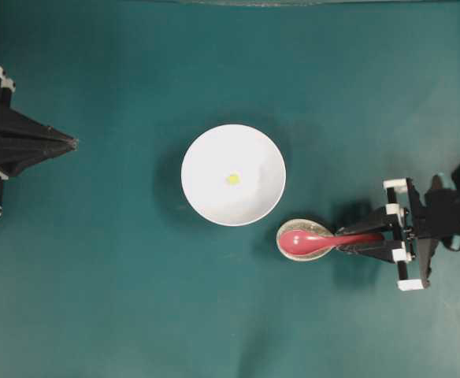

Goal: Scoop the yellow hexagonal prism block from the bowl with a spoon using the right arm.
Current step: 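Close the right gripper on the red spoon handle, then lift the red spoon and carry it over the white bowl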

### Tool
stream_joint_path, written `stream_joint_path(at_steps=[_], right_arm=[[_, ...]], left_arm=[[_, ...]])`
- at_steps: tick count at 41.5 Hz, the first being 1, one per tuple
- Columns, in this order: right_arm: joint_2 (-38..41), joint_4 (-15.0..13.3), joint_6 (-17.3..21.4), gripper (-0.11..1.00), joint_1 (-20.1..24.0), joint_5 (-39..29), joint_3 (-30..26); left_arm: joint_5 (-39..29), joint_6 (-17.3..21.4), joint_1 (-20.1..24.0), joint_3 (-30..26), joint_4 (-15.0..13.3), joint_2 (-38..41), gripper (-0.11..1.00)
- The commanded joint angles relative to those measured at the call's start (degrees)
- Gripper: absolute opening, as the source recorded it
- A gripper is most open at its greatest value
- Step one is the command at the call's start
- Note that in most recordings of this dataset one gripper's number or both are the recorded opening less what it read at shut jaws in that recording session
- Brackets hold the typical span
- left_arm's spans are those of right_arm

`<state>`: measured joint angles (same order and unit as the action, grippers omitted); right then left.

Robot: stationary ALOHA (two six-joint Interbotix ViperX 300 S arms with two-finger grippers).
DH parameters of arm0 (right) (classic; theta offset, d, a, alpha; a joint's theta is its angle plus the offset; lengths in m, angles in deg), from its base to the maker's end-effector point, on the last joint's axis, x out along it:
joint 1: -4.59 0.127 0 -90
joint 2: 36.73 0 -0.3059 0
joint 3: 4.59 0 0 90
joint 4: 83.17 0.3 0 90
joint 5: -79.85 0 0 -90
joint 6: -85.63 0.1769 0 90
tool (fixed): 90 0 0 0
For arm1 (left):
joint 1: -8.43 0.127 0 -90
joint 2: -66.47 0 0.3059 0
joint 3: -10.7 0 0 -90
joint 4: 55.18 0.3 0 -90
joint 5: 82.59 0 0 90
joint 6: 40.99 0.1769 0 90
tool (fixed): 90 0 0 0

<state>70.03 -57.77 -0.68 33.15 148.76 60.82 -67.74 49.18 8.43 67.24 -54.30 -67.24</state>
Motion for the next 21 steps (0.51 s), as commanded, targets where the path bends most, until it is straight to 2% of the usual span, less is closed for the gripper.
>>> stream_joint_path(at_steps=[1, 7, 12, 15, 19, 21], right_arm=[[-7.21, 0.09, -1.41, 0.23, -0.26, -1.23, 0.09], [-18.72, 0.09, -6.15, 0.23, -2.29, -12.04, -1.49], [-27.16, 0.09, -11.16, 0.23, -6.33, -28.21, -6.15], [-31.11, 0.09, -14.06, 0.23, -10.46, -41.31, -10.9], [-33.13, 0.0, -16.26, 0.23, -16.52, -57.39, -17.75], [-32.96, 0.0, -16.7, 0.23, -19.16, -62.84, -20.21]], left_arm=[[0.26, 0.09, -0.09, -0.79, 0.18, 0.44, 0.0], [-0.7, 0.09, -0.09, -0.7, 0.18, 0.44, 0.0], [-1.32, 0.09, -0.09, -0.79, 0.18, 0.44, 0.0], [-1.49, 0.09, -0.09, -0.79, 0.18, 0.35, 0.0], [-1.58, 0.09, -0.09, -0.79, 0.18, 0.44, 0.0], [-1.58, 0.09, -0.09, -0.79, 0.18, 0.44, 0.0]])
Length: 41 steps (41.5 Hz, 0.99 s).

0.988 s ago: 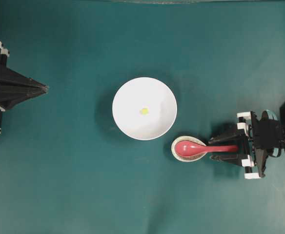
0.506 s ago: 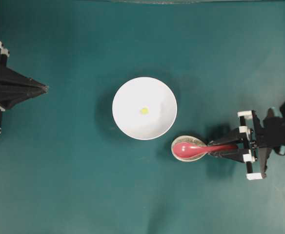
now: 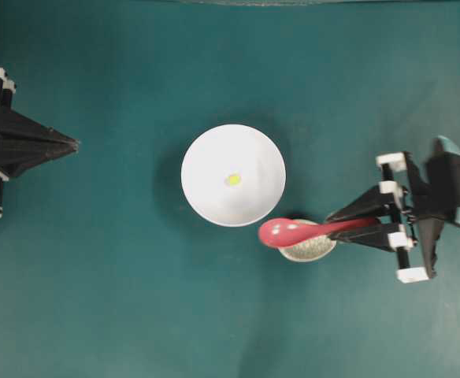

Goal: Scoop the yellow hexagonal prism block from the bowl with a spoon using the right arm.
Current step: 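Lift the red spoon and carry it over the white bowl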

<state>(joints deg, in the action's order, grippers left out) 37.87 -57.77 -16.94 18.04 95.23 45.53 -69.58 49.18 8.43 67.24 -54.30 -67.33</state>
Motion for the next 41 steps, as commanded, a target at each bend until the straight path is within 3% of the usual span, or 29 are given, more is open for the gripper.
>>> stream_joint_path(at_steps=[1, 10, 21, 30, 41], right_arm=[[-0.62, -0.18, -0.62, 0.23, -5.98, -13.36, -6.68], [5.36, -1.58, -0.53, 0.23, -16.61, -33.93, -18.46], [15.56, -2.02, 0.26, 0.23, -23.29, -55.11, -31.82], [21.62, -5.45, 2.72, 0.23, -23.91, -62.93, -38.94], [24.17, -8.44, 6.86, 0.23, -23.82, -63.81, -39.64]], left_arm=[[0.26, 0.09, -0.09, -0.79, 0.18, 0.53, 0.0], [0.26, 0.18, -0.09, -0.7, 0.18, 0.53, 0.0], [0.09, 0.09, -0.09, -0.7, 0.18, 0.62, 0.0], [-0.53, 0.18, 0.18, -0.7, 0.18, 0.62, 0.0], [-1.67, 0.18, 0.88, -0.62, 0.18, 0.62, 0.0]])
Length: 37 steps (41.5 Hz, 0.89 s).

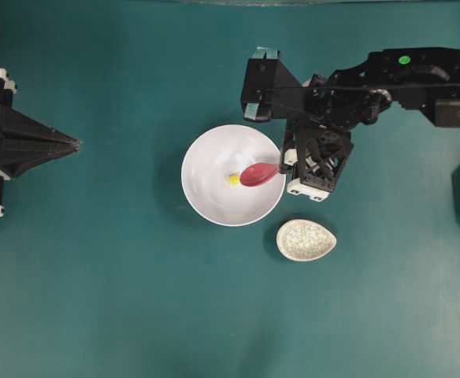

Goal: Scoop the yellow hexagonal prism block from the bowl with a spoon using the right arm.
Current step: 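Lift the red spoon and carry it over the white bowl, then lower the spoon into the bowl beside the yellow block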

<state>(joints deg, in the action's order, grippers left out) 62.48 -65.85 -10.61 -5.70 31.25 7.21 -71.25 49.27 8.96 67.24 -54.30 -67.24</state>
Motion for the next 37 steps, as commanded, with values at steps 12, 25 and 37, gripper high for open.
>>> stream_joint_path(at_steps=[12, 25, 37], right_arm=[[1.58, -0.44, 0.44, 0.23, 0.18, 2.46, -0.97], [3.78, -0.44, 0.26, 0.23, 0.79, 5.54, -0.62], [5.27, -0.44, 0.18, 0.23, 2.11, 10.37, -1.14]], left_arm=[[-0.09, 0.09, 1.23, -0.35, 0.18, 0.53, 0.0], [-0.09, 0.0, 1.23, -0.35, 0.18, 0.44, 0.0], [-0.35, 0.09, 1.23, -0.18, 0.18, 0.53, 0.0]])
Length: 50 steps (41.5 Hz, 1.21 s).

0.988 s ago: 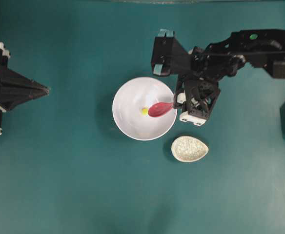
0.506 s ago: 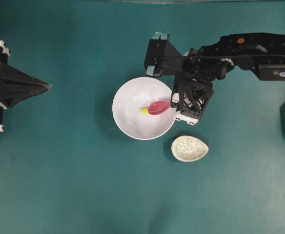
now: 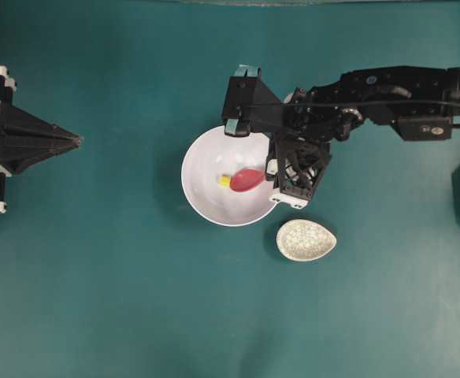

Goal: Scoop the yellow hexagonal prism block from the bowl with a spoon using the right arm.

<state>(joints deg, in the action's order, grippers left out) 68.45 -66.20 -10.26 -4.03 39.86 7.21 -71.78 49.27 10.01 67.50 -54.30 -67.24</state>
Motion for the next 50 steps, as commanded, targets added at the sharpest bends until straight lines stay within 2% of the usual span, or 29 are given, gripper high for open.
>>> stream_joint_path(at_steps=[1, 21, 29, 50], right_arm=[[-0.7, -0.09, -0.18, 0.23, 0.53, 2.11, -1.14], [-0.26, -1.32, -0.7, 0.23, 0.79, 10.81, -1.49], [-0.35, -2.29, -0.7, 0.23, 0.79, 11.87, -1.58], [-5.62, -2.29, -0.26, 0.23, 0.88, 13.97, -0.53]], left_arm=[[0.18, 0.09, 0.09, -0.44, 0.18, 0.44, 0.0], [0.18, 0.09, 0.09, -0.44, 0.18, 0.53, 0.0], [0.18, 0.09, 0.18, -0.44, 0.18, 0.44, 0.0], [0.18, 0.09, 0.09, -0.44, 0.18, 0.44, 0.0]])
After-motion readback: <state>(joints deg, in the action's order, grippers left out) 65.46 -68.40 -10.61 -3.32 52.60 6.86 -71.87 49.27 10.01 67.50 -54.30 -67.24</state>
